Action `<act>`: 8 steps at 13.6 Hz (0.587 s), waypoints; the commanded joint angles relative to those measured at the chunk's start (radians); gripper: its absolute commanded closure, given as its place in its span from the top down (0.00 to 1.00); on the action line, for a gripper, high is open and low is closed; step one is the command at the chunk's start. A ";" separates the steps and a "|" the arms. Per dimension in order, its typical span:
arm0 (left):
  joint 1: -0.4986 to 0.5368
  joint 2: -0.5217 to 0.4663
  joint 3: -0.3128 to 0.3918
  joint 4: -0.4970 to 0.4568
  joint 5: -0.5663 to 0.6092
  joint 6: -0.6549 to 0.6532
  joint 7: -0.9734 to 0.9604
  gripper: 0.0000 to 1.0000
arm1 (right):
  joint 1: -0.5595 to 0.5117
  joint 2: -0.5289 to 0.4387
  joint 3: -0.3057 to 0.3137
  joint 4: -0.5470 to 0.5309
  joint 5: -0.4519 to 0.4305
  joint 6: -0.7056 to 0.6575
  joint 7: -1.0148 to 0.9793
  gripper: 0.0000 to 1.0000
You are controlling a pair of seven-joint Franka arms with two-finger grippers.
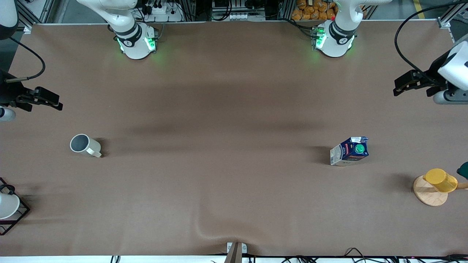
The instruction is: Place milk next to cup
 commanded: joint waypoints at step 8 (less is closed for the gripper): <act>0.005 0.148 0.006 -0.030 -0.019 0.123 -0.029 1.00 | -0.008 0.005 0.002 -0.008 0.004 0.008 -0.012 1.00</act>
